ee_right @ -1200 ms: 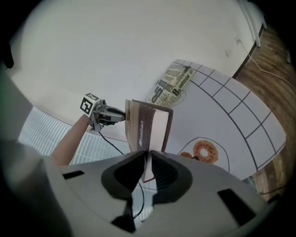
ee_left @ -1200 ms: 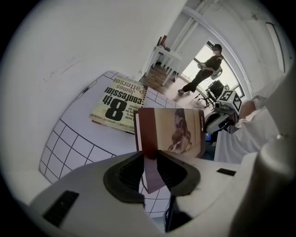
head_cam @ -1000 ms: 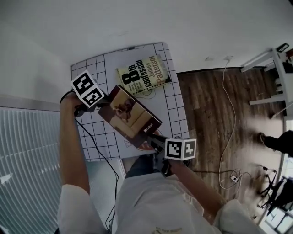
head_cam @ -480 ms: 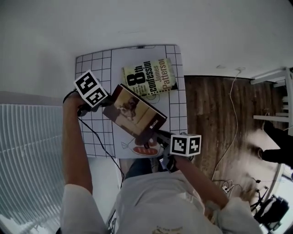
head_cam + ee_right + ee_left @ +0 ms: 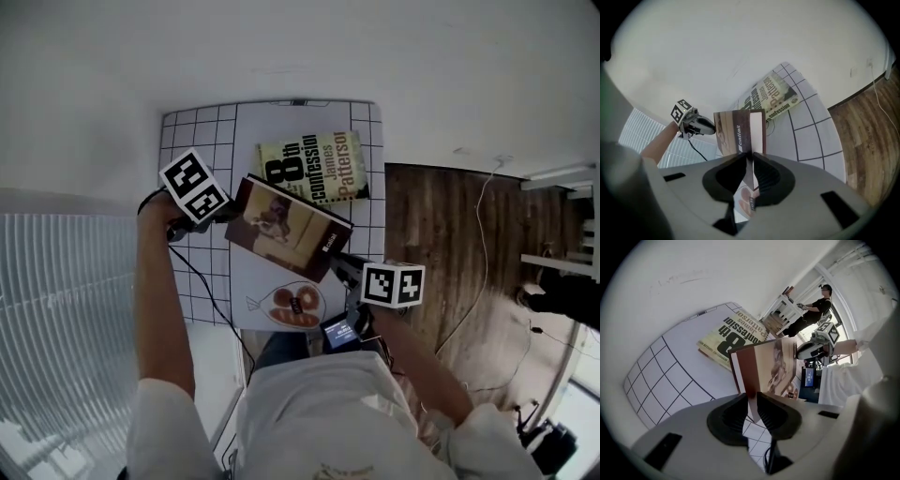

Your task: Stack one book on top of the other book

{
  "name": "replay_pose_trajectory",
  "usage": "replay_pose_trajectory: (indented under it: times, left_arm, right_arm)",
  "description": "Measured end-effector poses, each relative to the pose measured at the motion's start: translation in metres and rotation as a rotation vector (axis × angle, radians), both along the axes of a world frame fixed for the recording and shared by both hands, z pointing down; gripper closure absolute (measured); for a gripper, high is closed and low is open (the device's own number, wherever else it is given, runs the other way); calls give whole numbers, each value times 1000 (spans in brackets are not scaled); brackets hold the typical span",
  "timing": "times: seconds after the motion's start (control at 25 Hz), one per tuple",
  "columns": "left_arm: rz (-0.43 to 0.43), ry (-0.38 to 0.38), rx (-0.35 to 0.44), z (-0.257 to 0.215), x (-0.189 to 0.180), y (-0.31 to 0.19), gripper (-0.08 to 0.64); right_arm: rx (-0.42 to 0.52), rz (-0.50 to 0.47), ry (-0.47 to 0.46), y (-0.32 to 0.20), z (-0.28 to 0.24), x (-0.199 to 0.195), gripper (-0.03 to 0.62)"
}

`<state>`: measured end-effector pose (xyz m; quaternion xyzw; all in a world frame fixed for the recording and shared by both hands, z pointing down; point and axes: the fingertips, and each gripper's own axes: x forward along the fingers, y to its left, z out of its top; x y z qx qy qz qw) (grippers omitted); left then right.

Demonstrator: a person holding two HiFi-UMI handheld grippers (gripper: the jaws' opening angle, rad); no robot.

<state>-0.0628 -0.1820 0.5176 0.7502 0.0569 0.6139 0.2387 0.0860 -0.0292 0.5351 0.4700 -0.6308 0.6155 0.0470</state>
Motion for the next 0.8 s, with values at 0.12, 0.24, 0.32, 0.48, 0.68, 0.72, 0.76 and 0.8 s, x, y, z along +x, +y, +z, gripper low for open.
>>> replay_pose_trajectory:
  times: [0.12, 0.24, 0.32, 0.48, 0.68, 0.72, 0.76, 0.8]
  left_arm:
    - [-6, -13, -9, 1, -2, 0, 491]
    - [-24, -18, -12, 2, -4, 0, 491]
    - [-36, -13, -14, 2, -5, 0, 491]
    - [-45, -4, -29, 2, -2, 4, 491]
    - [-47, 3, -29, 2, 8, 1, 492]
    - [-47, 6, -30, 2, 11, 0, 492]
    - [-47, 9, -31, 2, 13, -1, 491]
    - [-45, 11, -32, 3, 16, -3, 492]
  right_arm:
    - [7, 1, -1, -11, 1, 9, 540]
    - [19, -5, 16, -22, 1, 16, 540]
    - [28, -10, 29, -28, 1, 20, 540]
    - [37, -4, 41, -35, 1, 31, 540]
    - [47, 6, 57, -45, -1, 46, 540]
    - [48, 9, 58, -47, -1, 49, 540]
    - [48, 15, 59, -50, -1, 53, 540]
    - [48, 20, 58, -53, -1, 57, 540]
